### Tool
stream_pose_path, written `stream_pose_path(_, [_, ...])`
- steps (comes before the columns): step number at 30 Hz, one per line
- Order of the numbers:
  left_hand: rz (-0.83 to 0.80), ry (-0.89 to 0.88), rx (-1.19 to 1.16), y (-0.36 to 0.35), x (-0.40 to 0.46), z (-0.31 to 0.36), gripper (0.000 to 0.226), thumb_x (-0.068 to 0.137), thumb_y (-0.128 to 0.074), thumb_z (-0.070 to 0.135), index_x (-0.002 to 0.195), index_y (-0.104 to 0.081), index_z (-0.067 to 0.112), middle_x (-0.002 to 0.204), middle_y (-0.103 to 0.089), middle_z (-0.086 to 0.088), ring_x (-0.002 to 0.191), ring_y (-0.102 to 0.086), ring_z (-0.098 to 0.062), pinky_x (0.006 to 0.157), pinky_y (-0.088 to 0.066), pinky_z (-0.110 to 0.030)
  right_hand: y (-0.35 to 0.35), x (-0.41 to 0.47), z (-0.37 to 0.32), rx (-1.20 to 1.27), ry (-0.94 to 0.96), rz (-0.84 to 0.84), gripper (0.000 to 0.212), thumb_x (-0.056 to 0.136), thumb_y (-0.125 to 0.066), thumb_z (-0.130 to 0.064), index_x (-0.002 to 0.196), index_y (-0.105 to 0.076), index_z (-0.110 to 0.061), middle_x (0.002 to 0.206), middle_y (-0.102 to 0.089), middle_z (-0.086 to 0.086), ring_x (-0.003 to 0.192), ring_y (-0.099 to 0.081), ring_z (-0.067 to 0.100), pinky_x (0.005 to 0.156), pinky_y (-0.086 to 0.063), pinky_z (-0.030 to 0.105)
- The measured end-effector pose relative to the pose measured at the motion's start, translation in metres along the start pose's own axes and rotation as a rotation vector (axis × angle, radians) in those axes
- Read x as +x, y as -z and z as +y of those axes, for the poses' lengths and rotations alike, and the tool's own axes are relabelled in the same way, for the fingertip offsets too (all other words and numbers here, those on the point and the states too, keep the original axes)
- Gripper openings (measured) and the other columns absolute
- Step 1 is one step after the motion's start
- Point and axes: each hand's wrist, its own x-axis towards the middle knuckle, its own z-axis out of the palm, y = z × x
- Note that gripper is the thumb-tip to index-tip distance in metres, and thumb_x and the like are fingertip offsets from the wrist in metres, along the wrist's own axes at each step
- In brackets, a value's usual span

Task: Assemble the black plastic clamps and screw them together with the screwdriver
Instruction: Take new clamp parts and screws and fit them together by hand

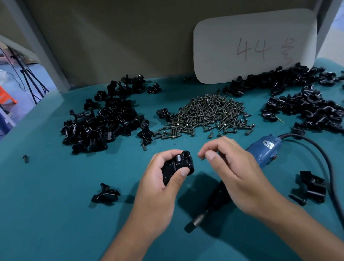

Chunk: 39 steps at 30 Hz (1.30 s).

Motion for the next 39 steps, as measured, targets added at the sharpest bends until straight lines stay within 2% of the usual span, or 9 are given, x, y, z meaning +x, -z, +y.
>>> stream_pose_path(3, [0.005, -0.006, -0.018, 0.0002, 0.0008, 0.0005, 0.026, 0.088, -0.063, 0.037, 0.114, -0.060, 0.036, 0.104, -0.065, 0.021, 0.102, -0.062, -0.003, 0.090, -0.044, -0.015, -0.0014, -0.0021, -0.0039, -0.018, 0.043, 0.025, 0.011, 0.099, -0.054, -0.040, 0.104, -0.061, -0.047, 0.103, -0.062, -0.029, 0.098, -0.055, 0.000, 0.079, -0.036, 0.009])
stream_pose_path(7, [0.011, -0.007, -0.023, 0.0003, 0.0012, -0.0004, 0.026, 0.088, -0.064, 0.037, 0.114, -0.060, 0.037, 0.106, -0.066, 0.019, 0.103, -0.062, -0.004, 0.091, -0.045, -0.016, -0.0046, -0.0030, -0.0042, 0.021, 0.014, 0.088, 0.010, 0.091, -0.065, -0.038, 0.096, -0.060, -0.044, 0.099, -0.063, -0.030, 0.092, -0.056, -0.001, 0.076, -0.037, 0.009])
stream_pose_path(12, [0.007, -0.020, -0.025, 0.0001, 0.0006, -0.0008, 0.033, 0.083, -0.062, 0.052, 0.114, -0.060, 0.039, 0.109, -0.067, 0.015, 0.108, -0.063, -0.008, 0.097, -0.046, -0.023, -0.0039, -0.0046, -0.0016, -0.006, 0.016, 0.124, 0.006, 0.092, -0.063, -0.048, 0.093, -0.061, -0.043, 0.096, -0.063, -0.026, 0.086, -0.056, 0.008, 0.072, -0.039, 0.013])
stream_pose_path(15, [-0.006, -0.022, -0.019, 0.0004, 0.0005, -0.0007, 0.032, 0.083, -0.061, 0.053, 0.113, -0.060, 0.042, 0.111, -0.066, 0.013, 0.111, -0.062, -0.011, 0.099, -0.046, -0.028, -0.0050, -0.0043, -0.0008, 0.008, 0.012, 0.139, 0.008, 0.091, -0.062, -0.051, 0.093, -0.062, -0.043, 0.098, -0.065, -0.025, 0.085, -0.058, 0.010, 0.071, -0.041, 0.016])
stream_pose_path(19, [-0.016, -0.016, -0.005, 0.0007, 0.0007, -0.0003, 0.030, 0.083, -0.060, 0.055, 0.113, -0.057, 0.050, 0.111, -0.066, 0.014, 0.110, -0.062, -0.011, 0.098, -0.046, -0.026, -0.0048, -0.0045, 0.0002, 0.038, 0.016, 0.152, 0.012, 0.090, -0.061, -0.054, 0.093, -0.063, -0.043, 0.096, -0.066, -0.022, 0.083, -0.058, 0.009, 0.071, -0.040, 0.016])
stream_pose_path(22, [-0.026, -0.015, -0.011, 0.0004, 0.0003, -0.0003, 0.030, 0.083, -0.061, 0.056, 0.112, -0.058, 0.050, 0.111, -0.065, 0.015, 0.109, -0.062, -0.010, 0.095, -0.045, -0.022, -0.0057, -0.0046, 0.0006, 0.047, 0.020, 0.145, 0.011, 0.091, -0.066, -0.054, 0.093, -0.063, -0.043, 0.093, -0.065, -0.018, 0.080, -0.058, 0.014, 0.069, -0.043, 0.021])
stream_pose_path(24, [-0.030, -0.015, -0.019, -0.0003, -0.0001, 0.0001, 0.030, 0.083, -0.061, 0.055, 0.112, -0.058, 0.050, 0.110, -0.065, 0.017, 0.108, -0.062, -0.008, 0.094, -0.045, -0.019, -0.0060, -0.0043, 0.0007, 0.038, 0.022, 0.149, 0.010, 0.090, -0.067, -0.053, 0.093, -0.063, -0.044, 0.093, -0.064, -0.018, 0.080, -0.057, 0.015, 0.069, -0.042, 0.019])
stream_pose_path(31, [-0.018, -0.012, -0.063, -0.0002, 0.0010, -0.0011, 0.030, 0.082, -0.063, 0.054, 0.112, -0.060, 0.048, 0.109, -0.067, 0.012, 0.107, -0.063, -0.011, 0.097, -0.047, -0.028, -0.0037, -0.0043, 0.0034, 0.031, 0.013, 0.155, 0.013, 0.090, -0.063, -0.051, 0.094, -0.064, -0.039, 0.089, -0.064, -0.017, 0.080, -0.057, 0.013, 0.069, -0.040, 0.017])
stream_pose_path(39, [-0.025, -0.001, -0.052, 0.0005, 0.0014, -0.0012, 0.028, 0.084, -0.064, 0.050, 0.112, -0.059, 0.050, 0.111, -0.067, 0.011, 0.109, -0.064, -0.012, 0.099, -0.049, -0.029, -0.0038, -0.0054, 0.0038, 0.036, 0.018, 0.144, 0.017, 0.090, -0.062, -0.055, 0.099, -0.063, -0.041, 0.090, -0.063, -0.014, 0.080, -0.059, 0.014, 0.069, -0.046, 0.030])
